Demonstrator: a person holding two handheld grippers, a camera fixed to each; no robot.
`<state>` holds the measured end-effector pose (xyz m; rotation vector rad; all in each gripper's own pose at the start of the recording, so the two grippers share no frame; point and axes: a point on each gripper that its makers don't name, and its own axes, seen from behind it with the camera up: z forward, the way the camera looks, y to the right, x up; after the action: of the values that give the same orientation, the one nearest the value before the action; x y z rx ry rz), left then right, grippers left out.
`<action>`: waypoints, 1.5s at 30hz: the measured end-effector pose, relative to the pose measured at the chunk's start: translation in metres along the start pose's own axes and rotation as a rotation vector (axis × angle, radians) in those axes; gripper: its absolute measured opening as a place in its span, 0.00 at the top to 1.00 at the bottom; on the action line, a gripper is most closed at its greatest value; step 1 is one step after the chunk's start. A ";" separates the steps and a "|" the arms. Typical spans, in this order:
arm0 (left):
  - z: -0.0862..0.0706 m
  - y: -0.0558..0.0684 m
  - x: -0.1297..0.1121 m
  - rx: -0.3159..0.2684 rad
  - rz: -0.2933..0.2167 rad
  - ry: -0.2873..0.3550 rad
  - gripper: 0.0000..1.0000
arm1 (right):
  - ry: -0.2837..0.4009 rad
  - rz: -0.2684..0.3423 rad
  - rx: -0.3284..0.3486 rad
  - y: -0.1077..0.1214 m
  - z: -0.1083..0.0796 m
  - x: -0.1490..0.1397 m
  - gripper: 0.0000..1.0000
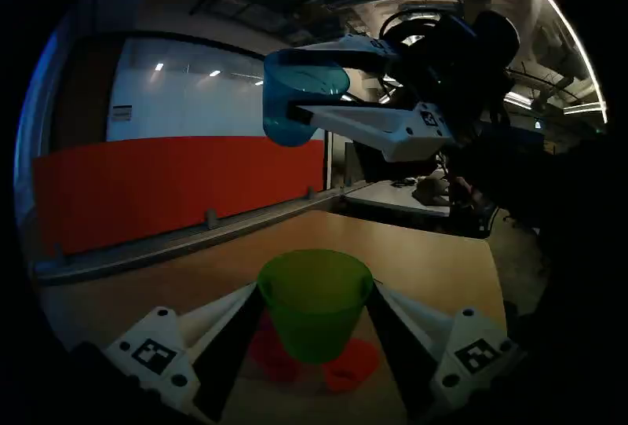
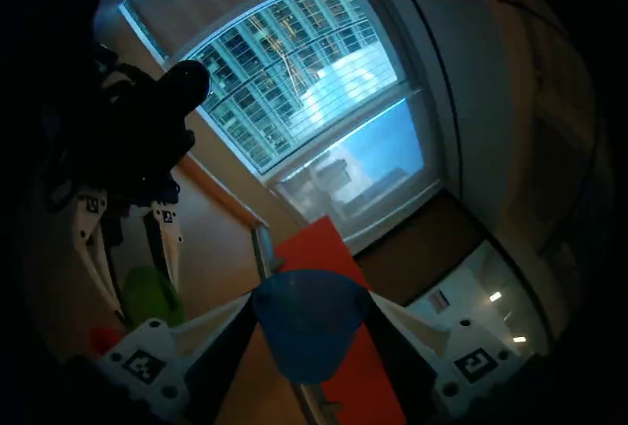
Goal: Pour water
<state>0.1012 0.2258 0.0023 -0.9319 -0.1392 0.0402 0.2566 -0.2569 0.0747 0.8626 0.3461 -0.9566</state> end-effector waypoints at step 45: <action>0.003 0.005 0.006 -0.016 0.013 0.006 0.13 | -0.007 -0.262 -0.050 0.021 0.006 0.003 0.08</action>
<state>0.1064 0.2319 0.0003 -0.9489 -0.1283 0.0487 0.2751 -0.2566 0.0871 0.7802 0.4833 -1.1881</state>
